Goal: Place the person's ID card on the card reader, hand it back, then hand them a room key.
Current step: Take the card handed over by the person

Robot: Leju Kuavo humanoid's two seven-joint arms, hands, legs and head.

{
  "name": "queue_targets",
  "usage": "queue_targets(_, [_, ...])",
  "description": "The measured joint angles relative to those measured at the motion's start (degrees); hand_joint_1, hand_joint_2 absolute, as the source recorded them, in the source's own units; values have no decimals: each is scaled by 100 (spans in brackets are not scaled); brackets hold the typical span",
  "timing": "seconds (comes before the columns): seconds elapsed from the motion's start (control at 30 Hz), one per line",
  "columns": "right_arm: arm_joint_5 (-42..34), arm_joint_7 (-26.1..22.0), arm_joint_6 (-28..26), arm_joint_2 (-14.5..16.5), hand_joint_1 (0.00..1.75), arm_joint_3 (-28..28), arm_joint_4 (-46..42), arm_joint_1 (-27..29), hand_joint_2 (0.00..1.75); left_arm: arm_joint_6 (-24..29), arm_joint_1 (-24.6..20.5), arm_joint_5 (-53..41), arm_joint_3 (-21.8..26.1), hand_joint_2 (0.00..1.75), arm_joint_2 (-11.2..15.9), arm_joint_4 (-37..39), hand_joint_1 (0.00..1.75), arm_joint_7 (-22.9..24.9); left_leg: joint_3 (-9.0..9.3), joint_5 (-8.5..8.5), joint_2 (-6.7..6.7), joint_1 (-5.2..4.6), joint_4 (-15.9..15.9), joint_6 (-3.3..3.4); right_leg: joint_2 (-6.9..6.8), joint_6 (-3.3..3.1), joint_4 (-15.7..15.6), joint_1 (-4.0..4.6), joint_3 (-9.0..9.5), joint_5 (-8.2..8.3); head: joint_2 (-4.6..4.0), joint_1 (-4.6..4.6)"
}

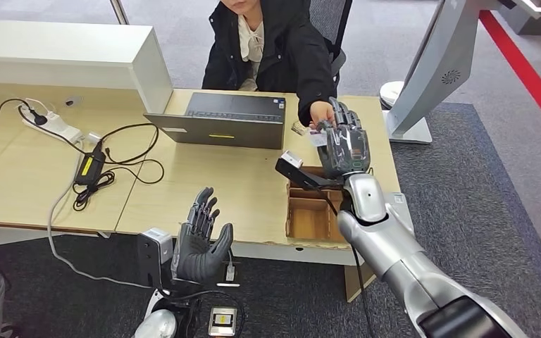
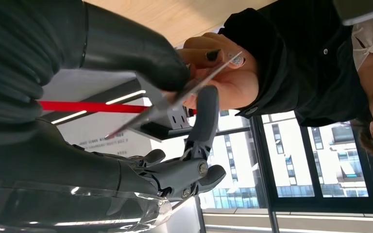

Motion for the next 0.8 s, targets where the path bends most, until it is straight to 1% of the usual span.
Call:
queue_targets(0.57, [57,-20,-84,34,175,79,238,-25,175,62,5,-2,0,175,0,4,0,67,1,0,0,0,2,0,0,0,0,0,-1,0,0,0])
queue_targets(0.7, [74,-91,-87,30,175,72,220,-3,175,127,6,-1,0,175,0,4,0,72,1,0,0,0,2,0,0,0,0,0,-2,0,0,0])
queue_targets(0.8, [146,-205,-96,14,175,-22,47,110,175,278,32,-30,0,175,0,2,0,80,2,0,0,0,3,0,0,0,-1,0,-1,1,0,0])
